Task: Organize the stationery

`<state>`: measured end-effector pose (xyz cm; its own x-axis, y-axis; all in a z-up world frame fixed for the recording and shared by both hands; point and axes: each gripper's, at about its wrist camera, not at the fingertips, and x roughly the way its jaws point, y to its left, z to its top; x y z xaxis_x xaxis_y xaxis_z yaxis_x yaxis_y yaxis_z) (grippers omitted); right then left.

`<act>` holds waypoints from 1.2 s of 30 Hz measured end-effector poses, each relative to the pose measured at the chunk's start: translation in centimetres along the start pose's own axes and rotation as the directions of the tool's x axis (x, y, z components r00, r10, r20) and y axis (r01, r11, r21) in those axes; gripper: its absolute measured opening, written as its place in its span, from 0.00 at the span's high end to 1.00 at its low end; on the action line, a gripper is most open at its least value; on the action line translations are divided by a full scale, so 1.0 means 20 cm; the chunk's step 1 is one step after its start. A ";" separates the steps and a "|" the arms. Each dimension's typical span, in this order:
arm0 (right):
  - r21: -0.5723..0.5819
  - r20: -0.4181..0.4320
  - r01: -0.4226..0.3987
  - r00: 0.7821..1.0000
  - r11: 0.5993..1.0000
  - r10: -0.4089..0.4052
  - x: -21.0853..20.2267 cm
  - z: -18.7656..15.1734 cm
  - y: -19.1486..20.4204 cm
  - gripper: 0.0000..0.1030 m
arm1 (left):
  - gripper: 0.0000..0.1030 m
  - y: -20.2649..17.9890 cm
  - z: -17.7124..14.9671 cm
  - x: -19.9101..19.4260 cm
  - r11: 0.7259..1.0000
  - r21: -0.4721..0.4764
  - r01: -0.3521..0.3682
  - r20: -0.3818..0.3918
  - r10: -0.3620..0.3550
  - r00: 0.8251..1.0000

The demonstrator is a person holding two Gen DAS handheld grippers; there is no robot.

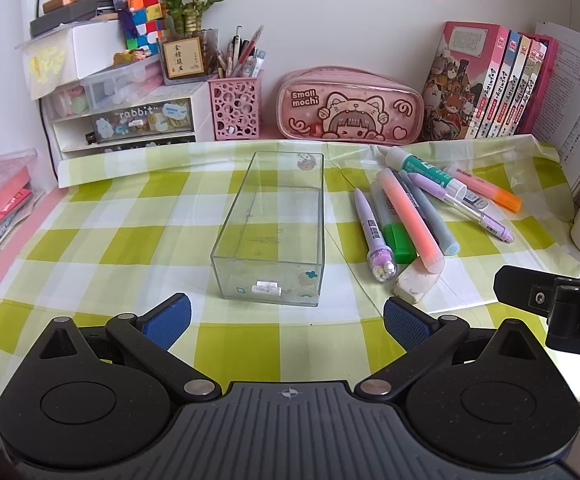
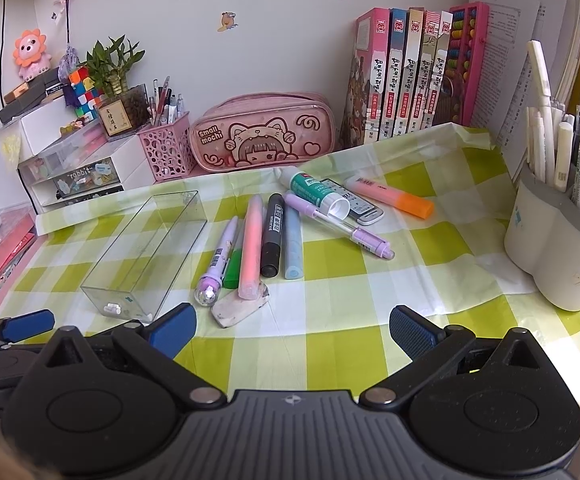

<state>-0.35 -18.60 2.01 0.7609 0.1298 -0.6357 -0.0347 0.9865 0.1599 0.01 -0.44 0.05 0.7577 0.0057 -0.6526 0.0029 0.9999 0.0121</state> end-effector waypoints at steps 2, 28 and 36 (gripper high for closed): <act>0.000 0.000 0.000 1.000 1.000 0.000 0.00 0.00 0.00 0.00 | 0.05 0.00 0.00 0.00 1.000 0.000 0.000 0.000 0.000 1.000; -0.005 -0.007 0.001 1.000 1.000 -0.001 0.01 -0.01 0.00 0.00 | 0.05 0.00 0.00 0.00 1.000 0.013 -0.009 0.004 0.009 1.000; -0.005 -0.008 0.000 1.000 1.000 0.000 0.01 -0.01 0.00 0.00 | 0.05 0.00 0.00 0.00 1.000 0.014 -0.009 0.005 0.009 1.000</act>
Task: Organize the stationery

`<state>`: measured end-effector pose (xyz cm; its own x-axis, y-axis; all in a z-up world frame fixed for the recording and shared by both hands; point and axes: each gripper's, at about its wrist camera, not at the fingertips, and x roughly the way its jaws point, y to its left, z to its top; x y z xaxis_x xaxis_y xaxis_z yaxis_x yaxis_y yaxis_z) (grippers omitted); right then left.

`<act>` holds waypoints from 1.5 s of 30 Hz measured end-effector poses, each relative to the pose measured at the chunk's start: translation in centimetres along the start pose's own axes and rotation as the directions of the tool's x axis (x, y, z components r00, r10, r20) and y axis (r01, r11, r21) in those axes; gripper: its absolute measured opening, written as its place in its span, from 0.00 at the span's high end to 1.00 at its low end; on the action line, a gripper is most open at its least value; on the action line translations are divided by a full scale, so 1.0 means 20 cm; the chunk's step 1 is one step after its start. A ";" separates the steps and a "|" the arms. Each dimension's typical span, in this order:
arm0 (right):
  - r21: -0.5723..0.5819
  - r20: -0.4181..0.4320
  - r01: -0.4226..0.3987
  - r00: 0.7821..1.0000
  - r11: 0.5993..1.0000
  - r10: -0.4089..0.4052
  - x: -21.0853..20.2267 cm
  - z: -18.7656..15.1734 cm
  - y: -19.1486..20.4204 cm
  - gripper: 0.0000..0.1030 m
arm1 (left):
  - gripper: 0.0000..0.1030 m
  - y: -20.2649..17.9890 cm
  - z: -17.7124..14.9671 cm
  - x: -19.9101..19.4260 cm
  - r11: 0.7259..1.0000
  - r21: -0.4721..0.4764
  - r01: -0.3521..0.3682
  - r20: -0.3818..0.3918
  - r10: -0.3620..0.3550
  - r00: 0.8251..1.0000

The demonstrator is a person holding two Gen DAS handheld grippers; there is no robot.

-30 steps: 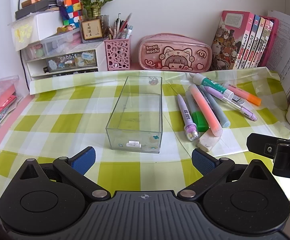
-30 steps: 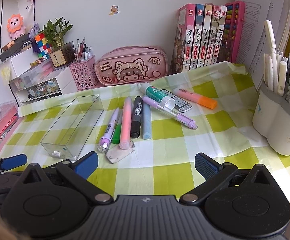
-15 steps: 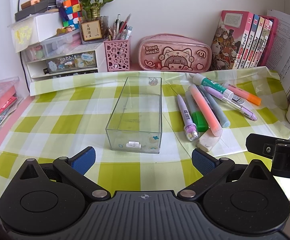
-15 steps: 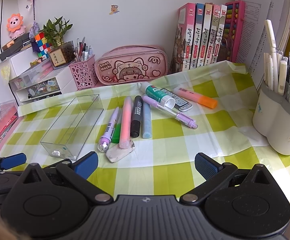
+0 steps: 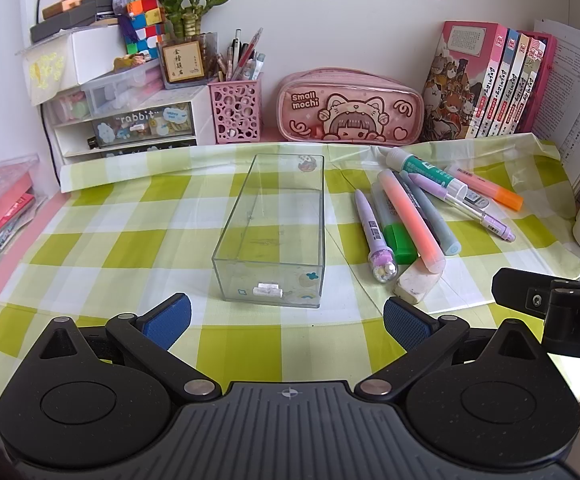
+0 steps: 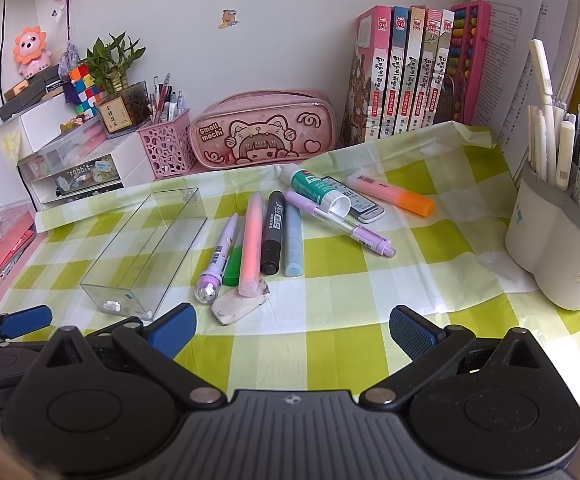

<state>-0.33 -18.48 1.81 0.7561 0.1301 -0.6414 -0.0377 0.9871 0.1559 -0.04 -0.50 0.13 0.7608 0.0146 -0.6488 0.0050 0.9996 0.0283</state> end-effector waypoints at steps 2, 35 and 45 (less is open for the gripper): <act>0.000 -0.001 0.000 1.000 1.000 0.000 0.00 0.00 0.00 0.00 | 0.05 0.00 0.00 0.00 1.000 0.000 0.000 0.000 0.000 1.000; -0.035 0.035 -0.133 0.990 0.991 0.134 0.26 0.11 -0.04 0.00 | 0.05 0.09 -0.01 0.30 0.990 0.139 -0.022 0.107 0.007 0.994; 0.096 -0.034 -0.222 0.974 0.970 0.226 0.49 0.29 -0.03 0.04 | 0.11 0.12 -0.02 0.31 0.987 0.102 0.125 0.184 -0.142 0.973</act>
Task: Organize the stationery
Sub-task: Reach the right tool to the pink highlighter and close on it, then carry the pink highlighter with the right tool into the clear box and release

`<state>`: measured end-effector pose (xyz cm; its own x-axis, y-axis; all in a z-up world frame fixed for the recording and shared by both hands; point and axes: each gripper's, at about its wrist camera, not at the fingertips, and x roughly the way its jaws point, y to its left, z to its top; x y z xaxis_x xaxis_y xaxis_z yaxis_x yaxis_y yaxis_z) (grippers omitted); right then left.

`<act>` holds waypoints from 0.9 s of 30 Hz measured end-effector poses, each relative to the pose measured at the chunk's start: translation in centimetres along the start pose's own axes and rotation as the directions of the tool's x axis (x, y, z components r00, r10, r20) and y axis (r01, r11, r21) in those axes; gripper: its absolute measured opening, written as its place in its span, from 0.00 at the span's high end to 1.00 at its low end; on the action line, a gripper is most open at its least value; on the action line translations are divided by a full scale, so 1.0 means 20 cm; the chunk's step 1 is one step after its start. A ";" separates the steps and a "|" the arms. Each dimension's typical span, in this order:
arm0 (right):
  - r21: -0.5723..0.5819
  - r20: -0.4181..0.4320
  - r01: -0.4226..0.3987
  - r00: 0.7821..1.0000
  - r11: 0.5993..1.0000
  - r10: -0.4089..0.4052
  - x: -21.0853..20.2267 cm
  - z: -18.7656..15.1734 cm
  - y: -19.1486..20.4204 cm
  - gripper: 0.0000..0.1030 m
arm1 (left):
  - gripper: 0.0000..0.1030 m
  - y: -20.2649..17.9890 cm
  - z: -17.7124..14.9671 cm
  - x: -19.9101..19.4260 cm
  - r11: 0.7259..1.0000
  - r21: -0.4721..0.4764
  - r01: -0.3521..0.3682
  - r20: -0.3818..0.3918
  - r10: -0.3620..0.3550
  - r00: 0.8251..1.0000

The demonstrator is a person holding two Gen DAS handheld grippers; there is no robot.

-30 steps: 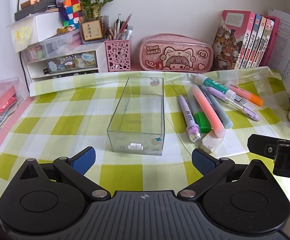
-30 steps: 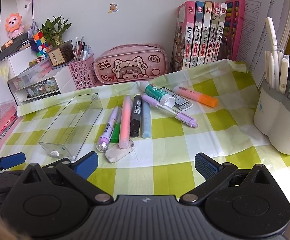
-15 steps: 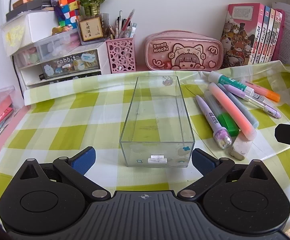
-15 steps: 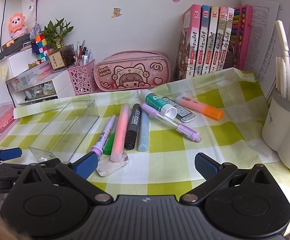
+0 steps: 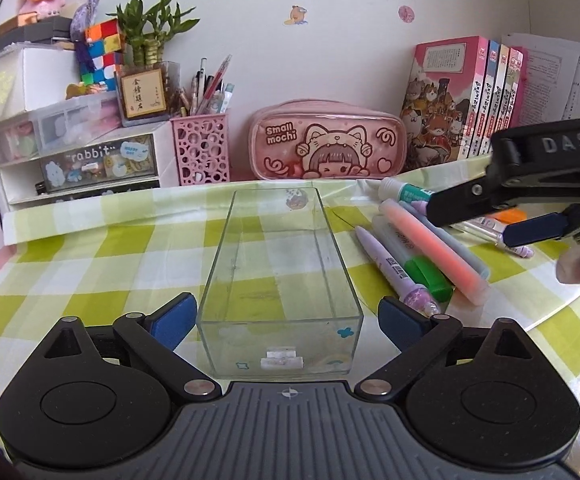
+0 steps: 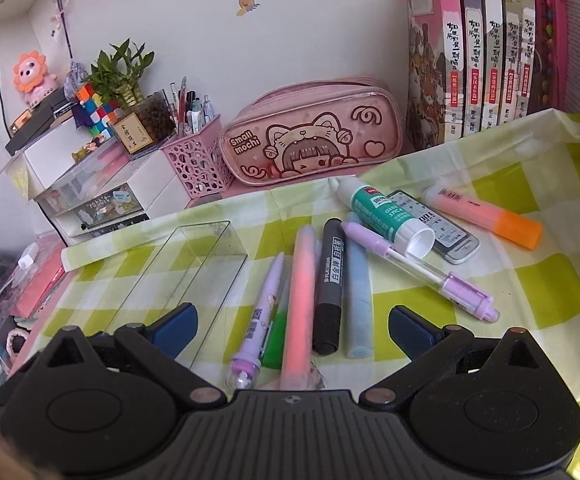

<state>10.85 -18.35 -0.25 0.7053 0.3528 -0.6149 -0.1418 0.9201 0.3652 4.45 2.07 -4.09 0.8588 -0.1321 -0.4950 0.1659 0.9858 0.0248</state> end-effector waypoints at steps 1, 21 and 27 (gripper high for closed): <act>0.017 -0.002 0.001 1.000 1.000 -0.001 0.02 0.01 -0.01 0.06 | 0.16 0.01 0.00 0.01 1.000 -0.012 0.016 -0.008 -0.016 1.000; -0.060 0.004 0.101 0.995 0.993 -0.101 0.14 0.02 0.13 0.71 | 0.29 -0.02 -0.06 -0.06 0.998 -0.068 -0.004 -0.036 0.002 0.999; -0.125 0.018 0.177 0.984 0.976 -0.176 0.16 -0.01 0.17 0.82 | 0.28 -0.09 -0.09 -0.09 0.998 -0.043 0.044 -0.011 -0.044 0.999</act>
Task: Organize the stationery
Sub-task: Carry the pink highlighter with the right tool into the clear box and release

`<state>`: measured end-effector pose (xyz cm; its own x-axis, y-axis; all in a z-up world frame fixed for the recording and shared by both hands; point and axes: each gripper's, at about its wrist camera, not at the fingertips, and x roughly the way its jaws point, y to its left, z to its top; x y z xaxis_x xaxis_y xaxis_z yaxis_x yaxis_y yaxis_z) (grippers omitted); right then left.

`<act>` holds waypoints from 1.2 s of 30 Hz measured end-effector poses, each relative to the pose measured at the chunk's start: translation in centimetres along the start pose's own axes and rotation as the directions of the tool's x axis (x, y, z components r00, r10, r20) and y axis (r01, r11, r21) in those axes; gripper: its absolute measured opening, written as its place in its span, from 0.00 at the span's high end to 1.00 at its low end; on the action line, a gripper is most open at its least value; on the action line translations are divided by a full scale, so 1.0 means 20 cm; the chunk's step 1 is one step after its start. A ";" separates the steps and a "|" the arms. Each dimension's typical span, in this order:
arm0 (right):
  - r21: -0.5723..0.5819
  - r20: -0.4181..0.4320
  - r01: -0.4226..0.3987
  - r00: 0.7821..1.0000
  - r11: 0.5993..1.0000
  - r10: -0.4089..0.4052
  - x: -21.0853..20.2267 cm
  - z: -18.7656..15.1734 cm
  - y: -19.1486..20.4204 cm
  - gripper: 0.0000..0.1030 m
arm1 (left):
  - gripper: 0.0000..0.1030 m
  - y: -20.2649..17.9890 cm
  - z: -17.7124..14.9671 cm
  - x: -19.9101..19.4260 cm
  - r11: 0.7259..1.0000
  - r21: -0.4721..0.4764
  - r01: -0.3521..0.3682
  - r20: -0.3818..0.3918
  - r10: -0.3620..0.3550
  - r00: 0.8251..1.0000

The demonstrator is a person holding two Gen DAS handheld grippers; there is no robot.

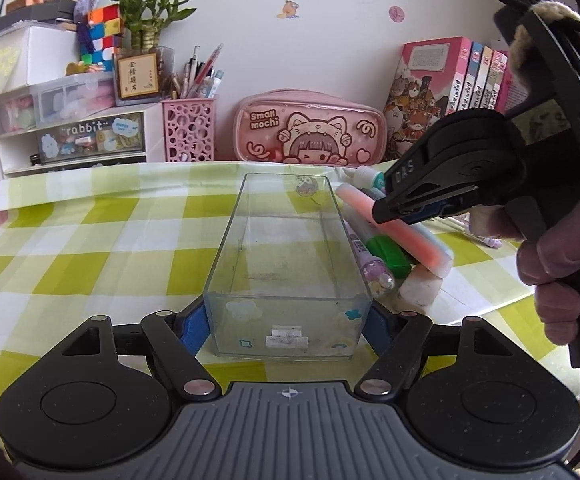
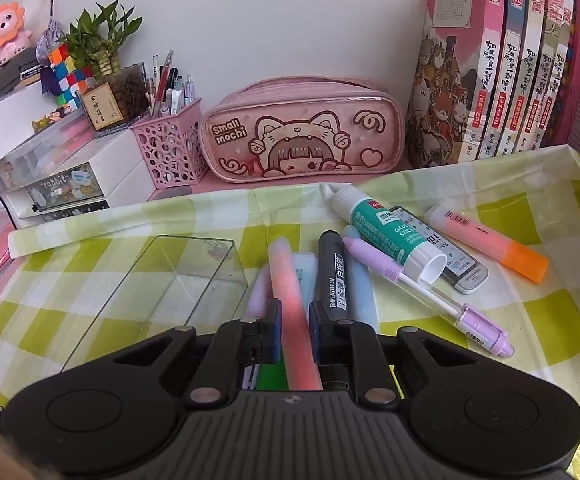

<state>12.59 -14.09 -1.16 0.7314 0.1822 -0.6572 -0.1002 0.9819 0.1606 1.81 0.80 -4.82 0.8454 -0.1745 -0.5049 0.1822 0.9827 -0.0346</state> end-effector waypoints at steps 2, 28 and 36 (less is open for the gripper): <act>0.025 -0.007 -0.008 1.000 1.000 0.008 -0.01 0.00 -0.02 0.83 | 0.27 -0.02 -0.01 0.00 1.000 0.022 0.013 0.003 -0.013 1.000; 0.118 -0.084 -0.066 0.994 0.991 0.076 0.03 0.04 -0.05 0.80 | 0.27 -0.01 -0.05 0.02 0.999 0.034 0.041 0.020 -0.042 0.999; 0.278 -0.035 -0.220 0.970 0.935 0.239 -0.11 0.11 -0.10 0.80 | 0.27 -0.01 -0.05 0.02 0.999 0.035 0.042 0.020 -0.042 0.999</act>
<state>12.60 -16.63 1.58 0.6621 0.4133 -0.6251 -0.0670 0.8635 0.4999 1.66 0.63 -5.99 0.8468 -0.2172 -0.4856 0.2345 0.9718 -0.0258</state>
